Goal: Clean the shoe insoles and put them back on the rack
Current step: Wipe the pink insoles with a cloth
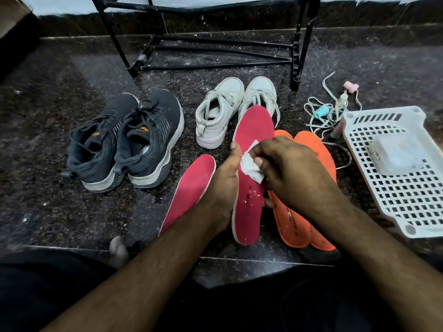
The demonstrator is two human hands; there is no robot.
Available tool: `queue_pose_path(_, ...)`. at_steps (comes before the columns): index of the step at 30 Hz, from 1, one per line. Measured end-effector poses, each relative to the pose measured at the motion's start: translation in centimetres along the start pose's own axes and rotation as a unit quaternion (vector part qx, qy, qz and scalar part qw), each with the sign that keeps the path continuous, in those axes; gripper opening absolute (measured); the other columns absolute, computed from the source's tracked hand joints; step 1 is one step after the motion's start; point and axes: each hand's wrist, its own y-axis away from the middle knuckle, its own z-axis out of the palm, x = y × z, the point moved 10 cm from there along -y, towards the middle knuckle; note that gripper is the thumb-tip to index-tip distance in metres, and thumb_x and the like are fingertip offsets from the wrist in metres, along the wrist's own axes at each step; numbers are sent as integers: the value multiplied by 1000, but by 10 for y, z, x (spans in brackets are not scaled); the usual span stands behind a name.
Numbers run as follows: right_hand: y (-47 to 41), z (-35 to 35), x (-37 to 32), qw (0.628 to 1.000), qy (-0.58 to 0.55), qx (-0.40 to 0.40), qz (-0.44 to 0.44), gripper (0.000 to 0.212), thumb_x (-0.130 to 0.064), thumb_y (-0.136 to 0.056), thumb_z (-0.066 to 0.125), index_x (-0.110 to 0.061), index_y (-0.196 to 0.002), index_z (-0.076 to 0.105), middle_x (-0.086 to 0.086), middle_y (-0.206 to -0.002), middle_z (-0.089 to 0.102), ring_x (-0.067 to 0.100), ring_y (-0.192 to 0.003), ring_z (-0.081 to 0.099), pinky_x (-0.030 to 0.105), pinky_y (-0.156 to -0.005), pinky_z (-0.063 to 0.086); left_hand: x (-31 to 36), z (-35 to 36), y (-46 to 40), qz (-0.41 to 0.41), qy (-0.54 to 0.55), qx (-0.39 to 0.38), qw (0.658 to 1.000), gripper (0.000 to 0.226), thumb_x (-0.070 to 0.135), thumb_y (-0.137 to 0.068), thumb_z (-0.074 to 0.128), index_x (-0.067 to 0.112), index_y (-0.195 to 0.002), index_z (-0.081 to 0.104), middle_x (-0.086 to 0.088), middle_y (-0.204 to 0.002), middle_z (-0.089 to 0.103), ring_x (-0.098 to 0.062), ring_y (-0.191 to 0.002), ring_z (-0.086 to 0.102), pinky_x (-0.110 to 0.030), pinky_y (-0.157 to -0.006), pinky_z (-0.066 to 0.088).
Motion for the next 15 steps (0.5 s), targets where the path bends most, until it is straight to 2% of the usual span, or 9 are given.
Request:
queue_pose_path(3,3,10,-4,999,-5,-34,-9,22,-31,-91,60,-20,-108,69,1,-95,62,22,-89,61,34,-79,46,-1,-10,-5,-2,21,34,999,71,70,-98,24,19,-91,73,-5,-71,68,-21,-61,65,-35,-58,53)
queue_pose_path(6,4,19,-11,998,26,-57,-22,20,-27,-87,70,-19,-105,65,1,-94,58,24,-88,59,37,-76,45,-2,-11,-4,-10,41,39,998,75,71,-97,27,18,-81,78,-7,-74,68,-22,-66,63,-33,-65,51)
queue_pose_path(8,3,19,-14,997,18,-71,-34,17,-26,-85,72,-19,-99,65,0,-88,60,24,-83,59,38,-75,47,-4,-4,-1,-21,15,22,999,75,70,-98,24,15,-88,74,-8,-71,68,-24,-58,64,-33,-57,53)
queue_pose_path(10,-1,11,-7,997,11,-65,-36,15,-25,-82,74,-22,-95,68,-3,-84,61,21,-78,61,40,-76,50,-3,-1,2,-24,-22,17,999,74,68,-99,18,13,-93,68,-8,-67,68,-28,-49,63,-29,-39,52)
queue_pose_path(11,-5,2,1,998,19,-47,-21,14,-26,-81,74,-24,-95,69,-5,-83,62,20,-78,62,41,-78,51,-3,0,3,-27,-36,15,999,75,68,-99,17,14,-94,70,-10,-73,70,-32,-56,64,-28,-35,49)
queue_pose_path(13,-11,-16,20,999,24,-3,31,16,-31,-80,72,-27,-96,71,-6,-83,63,18,-79,64,39,-76,53,-5,5,5,-33,-67,-3,997,73,71,-97,16,24,-104,72,-9,-92,74,-38,-76,66,-27,-36,48)
queue_pose_path(15,-12,-21,23,998,26,18,55,18,-34,-79,71,-28,-97,73,-6,-82,66,17,-78,65,38,-74,54,-4,4,6,-33,-80,-5,996,70,70,-98,14,24,-116,63,-5,-92,76,-35,-70,72,-26,-36,48)
